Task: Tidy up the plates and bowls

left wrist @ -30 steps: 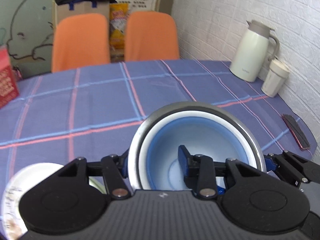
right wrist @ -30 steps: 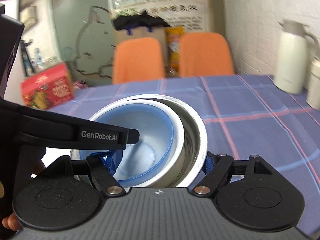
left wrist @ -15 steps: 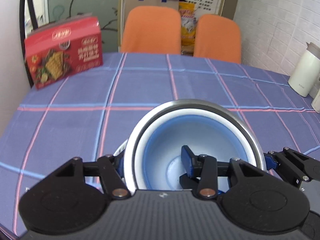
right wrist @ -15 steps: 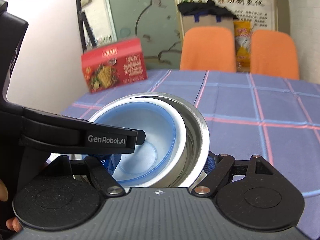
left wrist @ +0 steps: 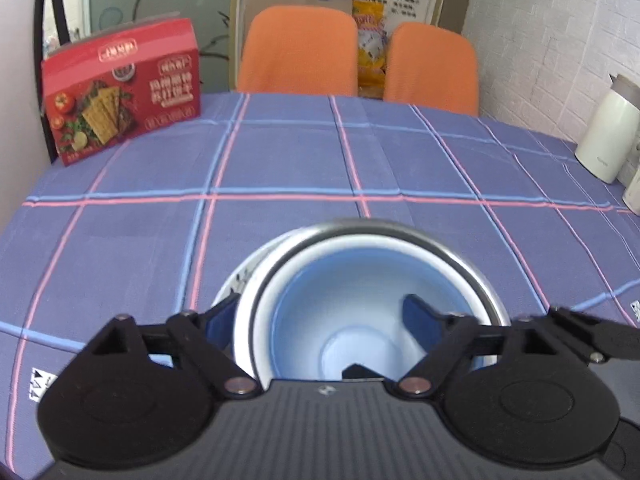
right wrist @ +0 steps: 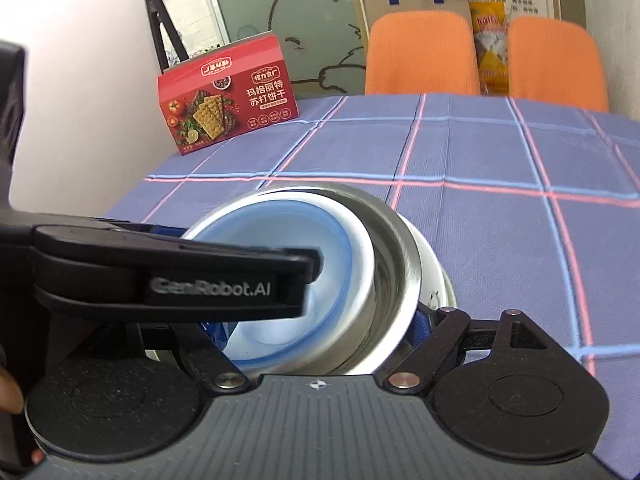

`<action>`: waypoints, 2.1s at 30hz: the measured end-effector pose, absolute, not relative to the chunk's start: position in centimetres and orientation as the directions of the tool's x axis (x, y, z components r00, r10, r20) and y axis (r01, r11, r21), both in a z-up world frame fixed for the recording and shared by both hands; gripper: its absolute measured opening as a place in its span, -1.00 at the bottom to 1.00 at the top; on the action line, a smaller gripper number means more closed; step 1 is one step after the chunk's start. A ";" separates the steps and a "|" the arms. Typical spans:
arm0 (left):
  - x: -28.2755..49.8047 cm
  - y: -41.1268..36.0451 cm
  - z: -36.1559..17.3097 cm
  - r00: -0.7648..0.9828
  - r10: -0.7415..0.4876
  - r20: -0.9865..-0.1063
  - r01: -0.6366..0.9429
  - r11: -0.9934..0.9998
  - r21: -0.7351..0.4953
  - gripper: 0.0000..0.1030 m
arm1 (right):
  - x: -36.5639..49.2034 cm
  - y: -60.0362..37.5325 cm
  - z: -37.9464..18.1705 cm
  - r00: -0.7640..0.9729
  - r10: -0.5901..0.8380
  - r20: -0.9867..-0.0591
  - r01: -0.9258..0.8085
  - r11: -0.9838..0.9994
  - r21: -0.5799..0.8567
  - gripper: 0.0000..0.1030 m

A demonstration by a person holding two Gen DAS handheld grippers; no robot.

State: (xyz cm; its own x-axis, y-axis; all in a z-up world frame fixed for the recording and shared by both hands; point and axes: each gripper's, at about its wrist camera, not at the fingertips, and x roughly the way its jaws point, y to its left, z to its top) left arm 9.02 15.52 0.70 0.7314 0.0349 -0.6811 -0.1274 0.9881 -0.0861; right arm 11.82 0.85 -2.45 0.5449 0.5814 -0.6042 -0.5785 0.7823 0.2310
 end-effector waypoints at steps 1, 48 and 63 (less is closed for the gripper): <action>8.8 15.3 1.0 0.745 0.051 -0.665 -0.129 0.989 -0.069 0.85 | 11.8 0.8 -2.4 0.544 0.582 -0.604 -0.577 0.782 0.235 0.34; -15.5 2.2 3.5 0.936 0.037 -0.350 -0.013 0.997 0.072 0.97 | -7.9 -15.8 0.1 0.929 0.260 -0.263 -0.207 0.955 0.212 0.41; -16.3 2.4 2.5 0.931 0.045 -0.363 -0.020 0.997 0.072 0.97 | -9.0 -14.6 -0.7 0.926 0.250 -0.282 -0.209 0.963 0.168 0.43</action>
State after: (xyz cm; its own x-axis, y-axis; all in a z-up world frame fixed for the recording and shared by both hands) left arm -16.28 2.39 2.53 0.9306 0.0445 -0.3634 -0.0198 0.9972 0.0715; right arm -9.01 -14.56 -0.72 0.9263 0.2500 -0.2820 -0.2090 0.9634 0.1677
